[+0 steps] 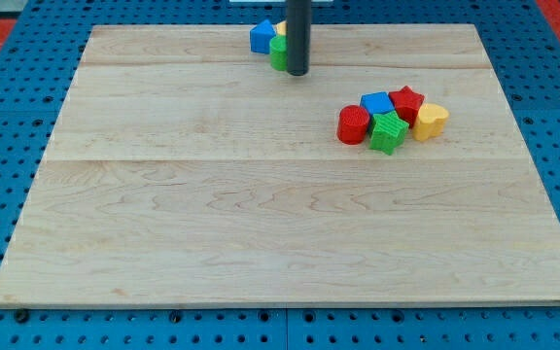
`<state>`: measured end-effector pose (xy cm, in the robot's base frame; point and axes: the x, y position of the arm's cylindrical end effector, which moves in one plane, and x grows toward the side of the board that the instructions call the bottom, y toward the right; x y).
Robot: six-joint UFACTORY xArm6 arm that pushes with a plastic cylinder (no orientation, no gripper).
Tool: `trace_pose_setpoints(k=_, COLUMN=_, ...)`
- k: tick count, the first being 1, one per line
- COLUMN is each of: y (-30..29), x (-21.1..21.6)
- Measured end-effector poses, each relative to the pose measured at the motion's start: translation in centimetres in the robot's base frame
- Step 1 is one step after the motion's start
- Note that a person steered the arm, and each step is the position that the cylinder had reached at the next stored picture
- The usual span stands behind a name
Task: Push the hexagon to the left side of the group of blocks
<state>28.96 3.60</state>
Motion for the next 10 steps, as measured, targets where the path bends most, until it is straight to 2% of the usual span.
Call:
trace_pose_setpoints(k=1, y=5.1, x=0.4)
trace_pose_setpoints(k=2, y=6.4, x=-5.1)
trace_pose_setpoints(k=3, y=5.4, x=-9.6)
trace_pose_setpoints(k=4, y=-0.1, x=-9.8)
trace_pose_setpoints(k=5, y=-3.1, x=-9.7)
trace_pose_setpoints(k=7, y=-3.2, x=-9.5)
trace_pose_setpoints(k=9, y=-4.6, x=-1.6)
trace_pose_setpoints(k=10, y=-8.0, x=-1.0)
